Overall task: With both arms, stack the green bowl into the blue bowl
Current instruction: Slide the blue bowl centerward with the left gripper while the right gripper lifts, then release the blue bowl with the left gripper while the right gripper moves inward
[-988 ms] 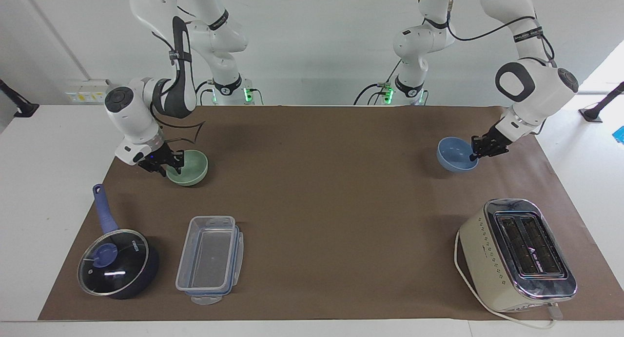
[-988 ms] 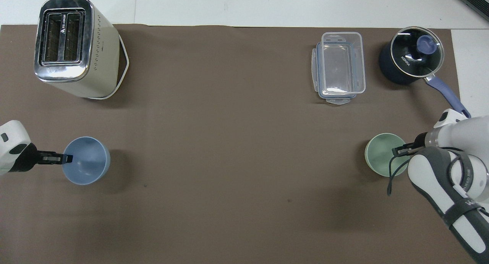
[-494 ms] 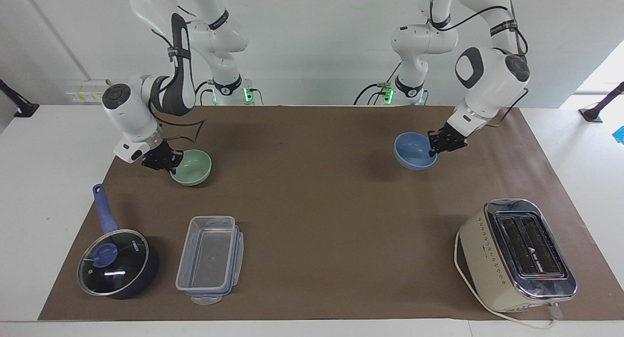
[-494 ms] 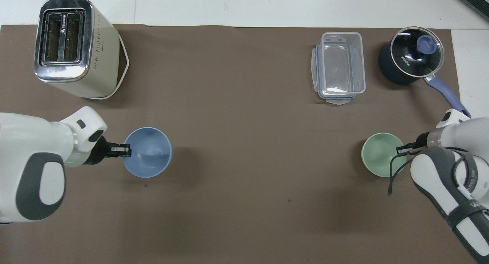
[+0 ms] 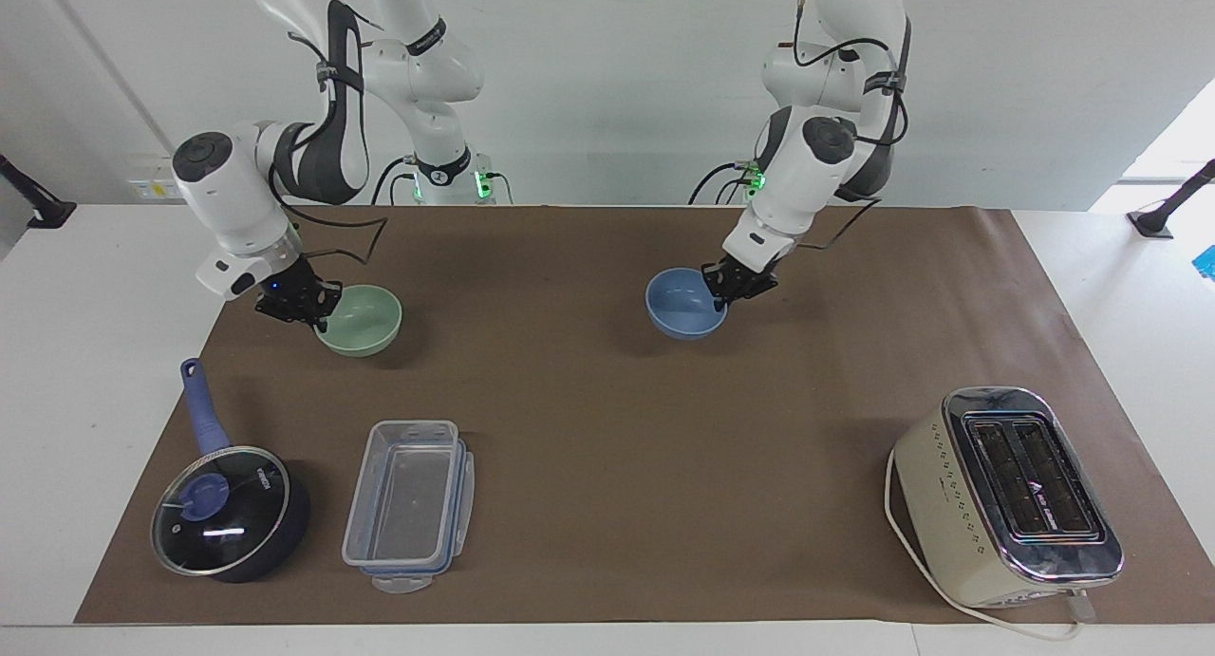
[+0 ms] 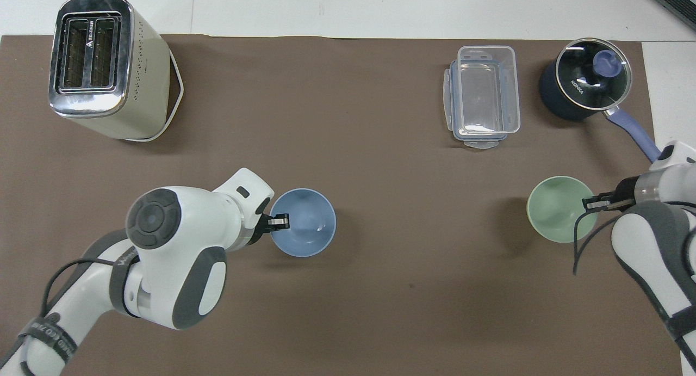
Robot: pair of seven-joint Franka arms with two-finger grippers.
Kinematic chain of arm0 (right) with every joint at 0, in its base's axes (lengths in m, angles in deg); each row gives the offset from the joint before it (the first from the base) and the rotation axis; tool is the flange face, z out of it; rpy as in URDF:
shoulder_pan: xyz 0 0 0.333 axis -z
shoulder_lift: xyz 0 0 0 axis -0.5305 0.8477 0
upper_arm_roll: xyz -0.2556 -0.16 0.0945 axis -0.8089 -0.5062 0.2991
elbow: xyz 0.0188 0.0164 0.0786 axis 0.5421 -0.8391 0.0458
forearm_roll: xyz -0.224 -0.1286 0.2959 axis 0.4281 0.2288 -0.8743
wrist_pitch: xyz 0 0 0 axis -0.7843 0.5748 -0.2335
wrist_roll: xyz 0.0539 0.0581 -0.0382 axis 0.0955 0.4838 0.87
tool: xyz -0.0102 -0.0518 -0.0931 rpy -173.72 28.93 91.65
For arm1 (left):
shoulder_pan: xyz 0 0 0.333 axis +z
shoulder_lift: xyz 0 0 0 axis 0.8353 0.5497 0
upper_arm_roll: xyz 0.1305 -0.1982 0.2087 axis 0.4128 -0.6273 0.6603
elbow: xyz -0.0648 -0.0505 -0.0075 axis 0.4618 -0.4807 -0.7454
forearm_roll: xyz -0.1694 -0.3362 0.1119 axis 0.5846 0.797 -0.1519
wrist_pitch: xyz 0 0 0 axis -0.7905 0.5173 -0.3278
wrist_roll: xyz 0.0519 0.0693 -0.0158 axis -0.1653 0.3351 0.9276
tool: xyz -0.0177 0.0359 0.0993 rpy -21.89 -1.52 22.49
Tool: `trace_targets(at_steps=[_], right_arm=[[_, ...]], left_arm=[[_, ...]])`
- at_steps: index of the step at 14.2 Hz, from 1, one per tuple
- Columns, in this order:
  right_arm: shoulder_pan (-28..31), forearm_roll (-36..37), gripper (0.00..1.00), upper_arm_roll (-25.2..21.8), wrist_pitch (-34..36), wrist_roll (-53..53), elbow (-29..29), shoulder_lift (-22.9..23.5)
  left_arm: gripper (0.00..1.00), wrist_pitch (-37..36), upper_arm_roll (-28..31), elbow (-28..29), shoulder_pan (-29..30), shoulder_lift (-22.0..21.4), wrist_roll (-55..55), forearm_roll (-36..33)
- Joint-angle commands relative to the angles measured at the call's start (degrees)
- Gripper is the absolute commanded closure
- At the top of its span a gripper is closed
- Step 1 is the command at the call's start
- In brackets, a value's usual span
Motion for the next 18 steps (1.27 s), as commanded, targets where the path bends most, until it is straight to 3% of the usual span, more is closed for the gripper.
trace_targets(at_steps=[1,5,6,7,8,10,11,14,18], right_arm=[[1.0,-3.4,1.00,0.1,3.9,3.0,0.2,-4.5],[2.2,-3.4,1.00,-2.3,13.4,3.6,4.3,-8.2],[2.2,-3.4,1.00,-2.7,15.2,4.2,6.0,-8.2],[2.2,-3.4,1.00,-3.3,16.5,4.8,7.3,-8.1],[2.3,-3.4,1.00,-3.5,16.9,5.5,7.8,-8.0],[1.9,-3.4,1.00,-3.5,16.8,4.8,7.4,-8.0],[1.3,-3.5,1.00,-3.2,16.8,3.6,7.4,-8.0],[-2.7,-3.5,1.00,-1.9,15.8,-3.4,7.9,-7.4],[-14.6,-2.4,1.00,-1.7,12.9,-19.7,8.4,-6.4]], left_arm=[[1.00,2.3,1.2,-0.7,-3.0,3.3,-2.0,-1.0],[1.00,5.9,1.1,-0.7,-4.6,5.4,-5.4,-0.9],[0.83,5.8,1.1,-0.7,-4.5,5.4,-5.6,-0.8],[0.55,6.0,1.0,-0.7,-4.5,5.4,-6.3,-0.8],[0.48,5.6,1.0,-0.7,-4.6,5.3,-6.2,-0.8],[0.06,5.3,1.1,-1.0,-4.6,5.3,-5.9,-0.8],[0.00,4.9,1.2,-1.9,-4.4,5.2,-5.8,-0.9],[0.00,-3.2,1.8,-6.2,-0.6,2.3,-4.6,-4.6],[0.00,-16.9,1.9,-10.8,8.3,-4.4,12.3,-7.1]])
